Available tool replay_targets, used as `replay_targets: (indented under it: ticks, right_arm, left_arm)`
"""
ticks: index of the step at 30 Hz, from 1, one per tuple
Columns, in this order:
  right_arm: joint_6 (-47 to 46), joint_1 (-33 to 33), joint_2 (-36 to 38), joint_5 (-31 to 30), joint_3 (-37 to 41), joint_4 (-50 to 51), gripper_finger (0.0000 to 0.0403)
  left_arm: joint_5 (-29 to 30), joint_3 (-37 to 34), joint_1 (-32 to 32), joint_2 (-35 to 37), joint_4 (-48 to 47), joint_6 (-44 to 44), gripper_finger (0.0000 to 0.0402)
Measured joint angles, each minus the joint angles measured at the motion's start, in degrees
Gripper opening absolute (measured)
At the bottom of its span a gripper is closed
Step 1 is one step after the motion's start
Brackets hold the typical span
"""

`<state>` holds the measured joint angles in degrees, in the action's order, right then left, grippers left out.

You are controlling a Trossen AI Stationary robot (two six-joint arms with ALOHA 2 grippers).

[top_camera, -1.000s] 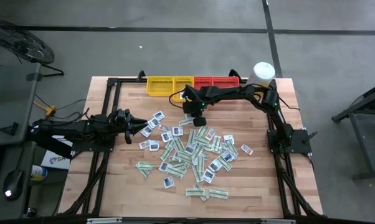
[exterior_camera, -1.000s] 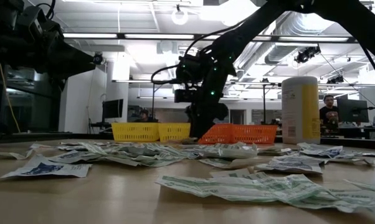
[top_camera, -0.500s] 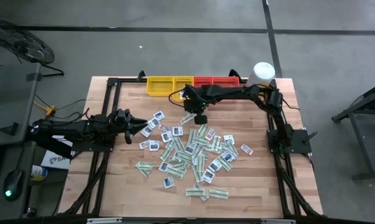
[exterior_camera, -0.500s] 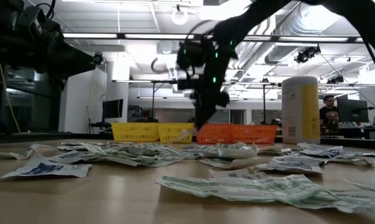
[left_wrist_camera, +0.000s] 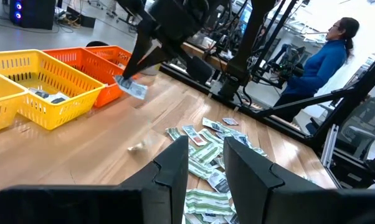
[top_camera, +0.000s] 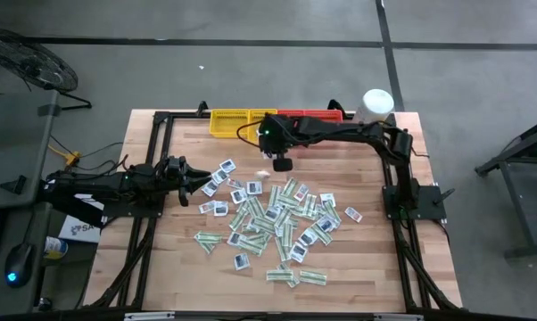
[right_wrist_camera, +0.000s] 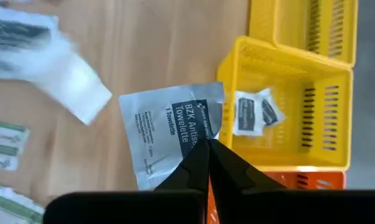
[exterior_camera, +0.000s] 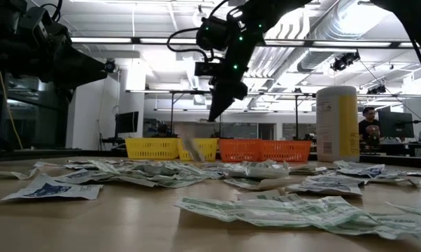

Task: Pick & Place First Aid Supplies
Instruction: Put the gray packet into the right yellow bin

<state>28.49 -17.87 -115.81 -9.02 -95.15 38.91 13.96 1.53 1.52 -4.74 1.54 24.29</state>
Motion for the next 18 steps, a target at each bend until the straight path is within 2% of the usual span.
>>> replay_targets:
  ticks: [8, 18]
  right_arm:
    - [-0.04, -4.2, -0.02, -2.99, 0.0, -7.46, 0.0]
    - [-0.05, -6.6, -3.67, -3.07, -0.02, -13.38, 0.0]
  left_arm:
    - [0.0, 0.0, 0.0, -0.01, 0.0, 0.0, 0.0101]
    - [0.0, 0.01, 0.0, -0.01, 0.0, 0.0, 0.0101]
